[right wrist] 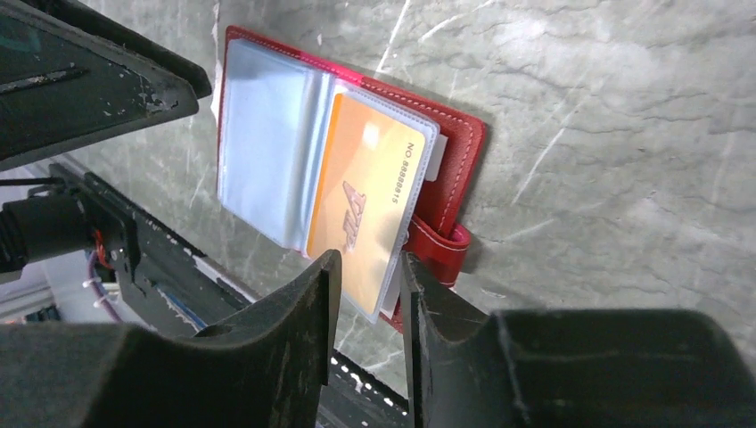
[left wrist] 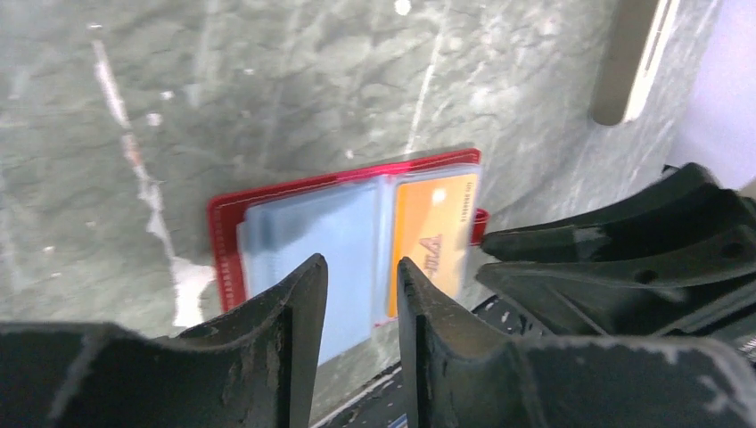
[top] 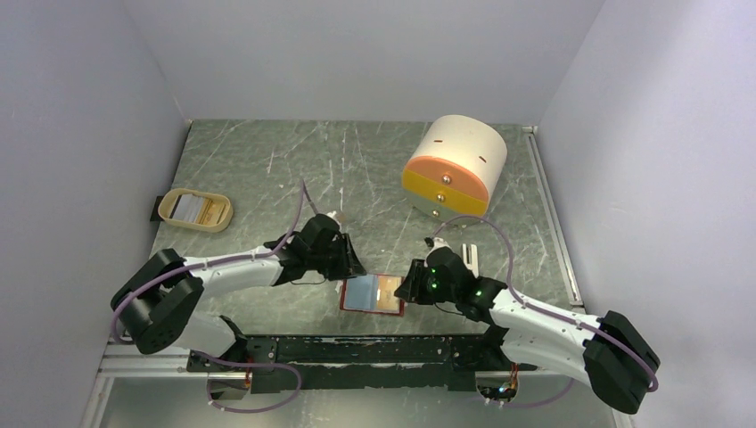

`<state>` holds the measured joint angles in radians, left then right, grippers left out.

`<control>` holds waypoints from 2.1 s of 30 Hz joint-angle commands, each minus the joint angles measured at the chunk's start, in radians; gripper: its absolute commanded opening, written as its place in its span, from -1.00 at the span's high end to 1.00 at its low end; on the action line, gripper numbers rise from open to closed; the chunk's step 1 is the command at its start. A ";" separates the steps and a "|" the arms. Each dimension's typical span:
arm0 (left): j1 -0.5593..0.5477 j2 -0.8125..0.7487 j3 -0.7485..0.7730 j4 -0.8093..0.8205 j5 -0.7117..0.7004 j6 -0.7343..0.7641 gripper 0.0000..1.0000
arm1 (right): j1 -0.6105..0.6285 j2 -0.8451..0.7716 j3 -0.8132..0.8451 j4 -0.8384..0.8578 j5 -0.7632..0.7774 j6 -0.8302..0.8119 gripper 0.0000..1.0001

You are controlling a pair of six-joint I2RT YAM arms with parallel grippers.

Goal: Put the credit cards into the card holder
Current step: Insert the credit card into the card holder, then move the card holder to the center of the board.

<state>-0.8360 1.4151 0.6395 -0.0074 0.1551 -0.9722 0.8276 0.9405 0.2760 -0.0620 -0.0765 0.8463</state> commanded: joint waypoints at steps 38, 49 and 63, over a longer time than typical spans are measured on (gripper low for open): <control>0.215 -0.140 -0.239 0.107 0.337 0.071 0.10 | 0.045 0.432 0.341 -0.200 -0.103 -0.336 0.16; 0.320 -0.258 -0.262 -0.019 0.285 0.126 0.08 | 0.196 0.602 0.424 -0.040 -0.170 -0.236 0.20; 0.321 -0.231 -0.276 -0.022 0.287 0.126 0.16 | 0.346 0.680 0.517 -0.245 0.005 -0.507 0.24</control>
<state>-0.5205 1.1778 0.3801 -0.0303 0.4492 -0.8520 1.1034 1.5738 0.7906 -0.2077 -0.1535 0.4030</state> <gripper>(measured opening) 0.420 0.381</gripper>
